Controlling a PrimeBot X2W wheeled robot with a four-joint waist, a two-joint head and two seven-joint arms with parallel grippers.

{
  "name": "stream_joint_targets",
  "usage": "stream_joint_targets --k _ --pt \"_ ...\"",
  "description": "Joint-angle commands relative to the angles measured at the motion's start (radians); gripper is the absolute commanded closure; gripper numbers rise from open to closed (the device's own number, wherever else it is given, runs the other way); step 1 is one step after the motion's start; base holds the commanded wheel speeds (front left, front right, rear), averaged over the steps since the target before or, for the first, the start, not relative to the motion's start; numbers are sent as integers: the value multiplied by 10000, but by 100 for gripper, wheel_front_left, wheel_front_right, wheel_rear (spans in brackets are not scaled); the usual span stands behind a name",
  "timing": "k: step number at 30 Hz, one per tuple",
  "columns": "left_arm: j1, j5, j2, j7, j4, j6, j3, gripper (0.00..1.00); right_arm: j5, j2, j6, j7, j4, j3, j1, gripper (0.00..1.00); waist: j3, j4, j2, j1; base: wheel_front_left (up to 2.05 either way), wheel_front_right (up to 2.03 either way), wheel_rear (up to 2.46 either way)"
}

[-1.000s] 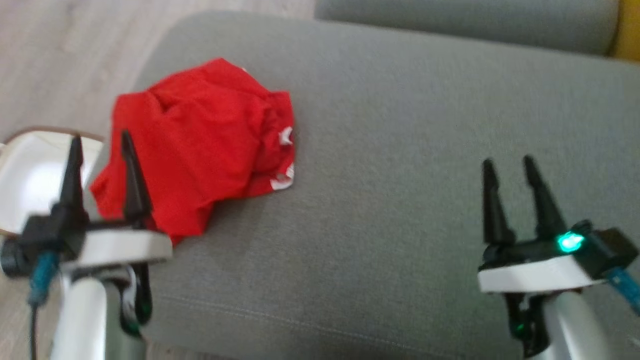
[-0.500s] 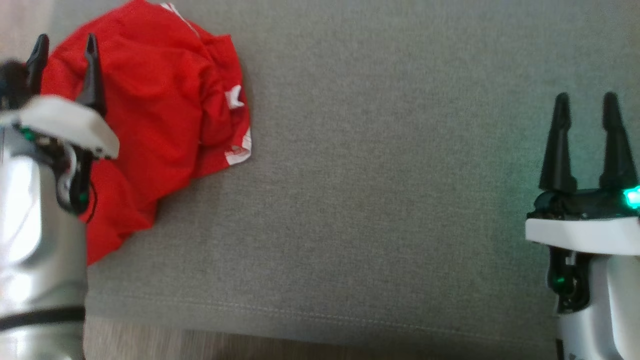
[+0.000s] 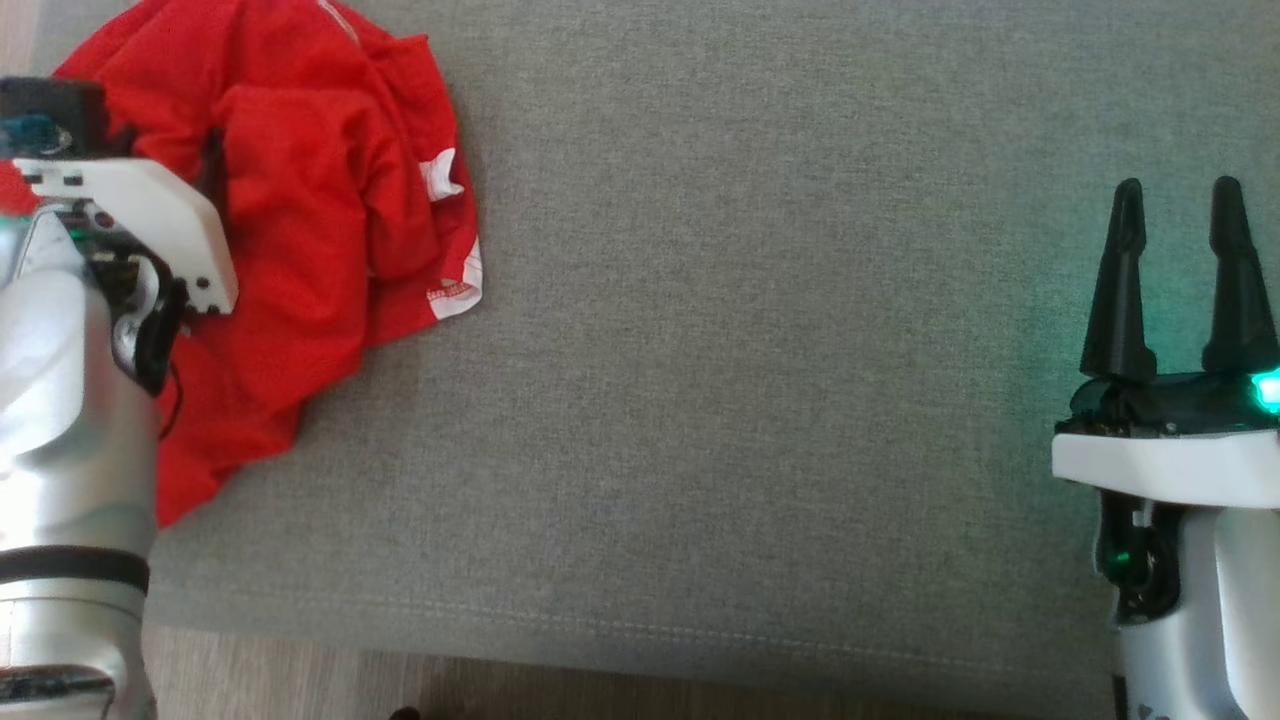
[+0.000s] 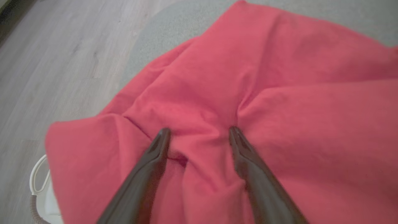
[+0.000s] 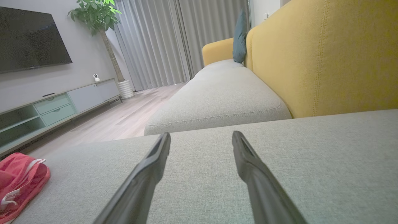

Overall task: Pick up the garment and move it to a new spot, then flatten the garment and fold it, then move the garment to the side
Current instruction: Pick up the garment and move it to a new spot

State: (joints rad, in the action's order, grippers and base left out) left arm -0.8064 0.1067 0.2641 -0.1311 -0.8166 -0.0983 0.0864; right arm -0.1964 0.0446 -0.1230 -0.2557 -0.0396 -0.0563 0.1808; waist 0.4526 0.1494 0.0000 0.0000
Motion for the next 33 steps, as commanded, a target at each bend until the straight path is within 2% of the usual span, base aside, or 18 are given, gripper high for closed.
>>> stream_joint_targets --k 1,2,3,13,18,23,30,33 --pt "-359 -67 636 10 114 -7 -214 0 69 56 -77 -61 -340 282 251 0 18 -17 0 0 0 0 0" --pt "-403 -62 644 29 8 -10 -194 29 70 56 -77 -61 -343 285 262 0 29 -29 0 0 0 0 0" --pt "-448 -36 645 73 -83 24 -210 100 69 56 -77 -61 -345 282 272 0 38 -39 0 0 0 0 0" --pt "-747 6 697 1596 -185 482 -258 100 -88 56 -77 -61 -83 293 214 0 -454 -25 0 0 0 0 0" --pt "-731 -67 752 3031 501 1131 -407 100 -300 56 -77 -61 52 409 217 0 -1031 -86 0 0 0 0 0" --pt "-465 49 922 3591 1520 1530 -693 100 -572 56 -77 -61 234 515 71 0 -1691 -221 0 0 0 0 0" --pt "-38 137 1111 3758 3820 1578 -778 100 -1115 56 -77 -61 380 474 -115 0 -2459 -497 0 0 0 0 0" --pt "111 193 1067 3426 4807 1475 -631 100 -1267 56 -77 -61 403 555 -132 0 -2648 -671 0 0 0 0 0"
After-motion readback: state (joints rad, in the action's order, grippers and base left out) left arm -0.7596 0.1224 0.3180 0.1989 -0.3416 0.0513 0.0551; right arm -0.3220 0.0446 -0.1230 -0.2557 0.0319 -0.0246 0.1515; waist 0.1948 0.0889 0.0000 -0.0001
